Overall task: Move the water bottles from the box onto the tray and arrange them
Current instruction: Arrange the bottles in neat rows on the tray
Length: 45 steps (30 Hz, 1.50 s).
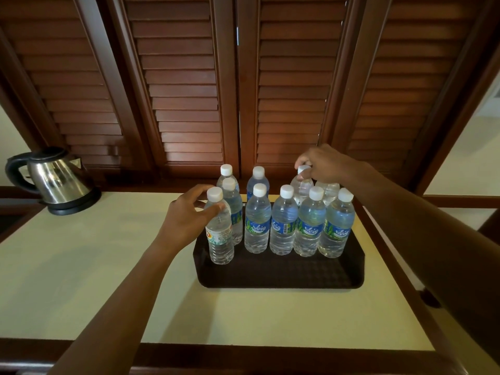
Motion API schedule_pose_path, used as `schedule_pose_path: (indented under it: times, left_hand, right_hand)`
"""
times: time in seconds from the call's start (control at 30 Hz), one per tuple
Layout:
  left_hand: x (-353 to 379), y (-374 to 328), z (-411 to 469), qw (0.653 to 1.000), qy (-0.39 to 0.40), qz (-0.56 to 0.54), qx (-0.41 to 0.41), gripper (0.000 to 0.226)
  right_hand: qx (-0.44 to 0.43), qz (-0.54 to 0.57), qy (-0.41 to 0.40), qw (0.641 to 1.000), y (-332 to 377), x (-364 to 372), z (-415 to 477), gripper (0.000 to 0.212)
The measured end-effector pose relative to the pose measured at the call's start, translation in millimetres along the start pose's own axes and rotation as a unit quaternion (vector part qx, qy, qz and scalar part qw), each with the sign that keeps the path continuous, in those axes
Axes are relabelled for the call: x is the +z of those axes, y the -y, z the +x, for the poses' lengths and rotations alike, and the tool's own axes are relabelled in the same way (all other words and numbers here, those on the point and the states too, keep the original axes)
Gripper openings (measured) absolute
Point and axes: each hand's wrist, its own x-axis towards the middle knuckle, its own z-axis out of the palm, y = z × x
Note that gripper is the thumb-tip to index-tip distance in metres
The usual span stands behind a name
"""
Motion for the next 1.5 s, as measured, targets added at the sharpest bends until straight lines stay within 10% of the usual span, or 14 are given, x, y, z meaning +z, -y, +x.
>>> schedule_pose_path:
  times: [0.4,0.7,1.5]
  left_hand:
    - [-1.7,-0.8,-2.9,1.0,-0.013,-0.008,-0.024,0.041]
    - [-4.7,-0.5,-7.5,0.999,-0.017,-0.022,-0.018,0.039]
    - [-7.6,8.3,-5.2,0.998,0.005,-0.059,0.006,0.035]
  right_hand:
    - [-0.009,0.035,-0.002,0.999,45.3,-2.8,8.5,0.069]
    - [-0.058,-0.003,0.044,0.997,75.3,28.2,52.2,0.027]
    - [-0.107,0.06,0.113,0.986,134.9,31.7,86.9,0.045]
